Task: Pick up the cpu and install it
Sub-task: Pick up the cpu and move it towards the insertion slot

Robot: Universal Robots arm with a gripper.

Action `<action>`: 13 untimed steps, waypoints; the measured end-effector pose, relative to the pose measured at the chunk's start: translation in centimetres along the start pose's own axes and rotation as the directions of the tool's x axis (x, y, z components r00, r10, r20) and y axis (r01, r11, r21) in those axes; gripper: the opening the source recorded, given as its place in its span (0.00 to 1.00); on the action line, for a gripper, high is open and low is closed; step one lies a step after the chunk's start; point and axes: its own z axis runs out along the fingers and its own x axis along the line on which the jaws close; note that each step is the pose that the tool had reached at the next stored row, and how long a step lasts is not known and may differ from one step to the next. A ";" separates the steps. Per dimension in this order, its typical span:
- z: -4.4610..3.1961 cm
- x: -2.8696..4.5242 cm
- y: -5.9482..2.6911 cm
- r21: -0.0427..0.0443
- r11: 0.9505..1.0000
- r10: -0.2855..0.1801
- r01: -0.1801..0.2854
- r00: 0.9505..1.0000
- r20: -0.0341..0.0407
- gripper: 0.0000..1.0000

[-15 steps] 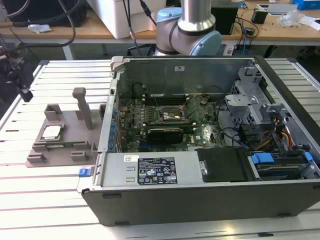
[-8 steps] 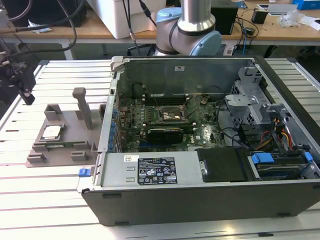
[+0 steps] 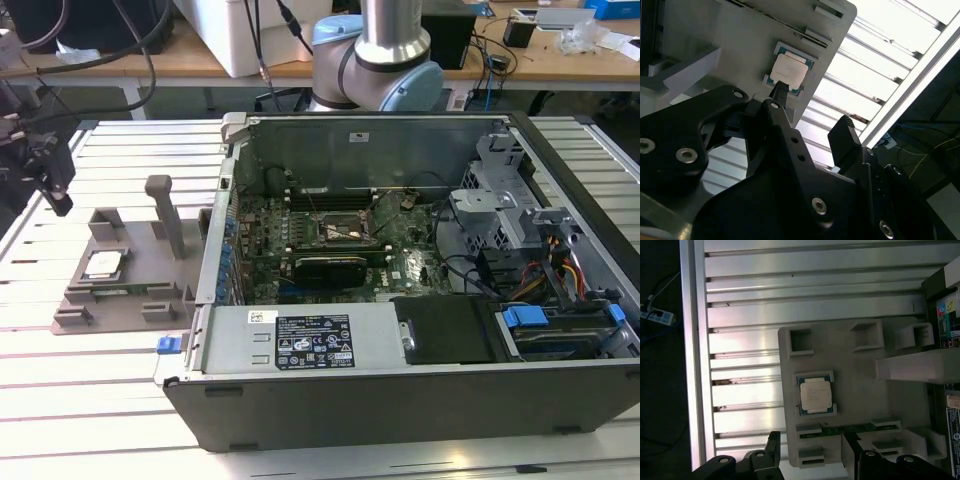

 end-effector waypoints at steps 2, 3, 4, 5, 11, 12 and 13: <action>0.26 0.01 -0.01 0.000 1.000 0.000 0.000 1.000 0.000 0.60; 0.35 0.01 -0.02 0.000 1.000 0.000 0.000 1.000 0.000 0.60; 0.45 0.01 -0.02 0.000 1.000 0.000 0.000 1.000 0.000 0.60; 0.60 0.01 -0.03 0.000 1.000 0.000 0.000 1.000 0.000 0.60; 1.14 0.02 -0.05 0.000 1.000 0.000 0.000 1.000 0.000 0.60; 1.23 0.02 -0.05 0.000 1.000 0.000 0.000 1.000 0.000 0.60; 1.34 0.02 -0.06 0.000 1.000 0.000 0.000 1.000 0.000 0.60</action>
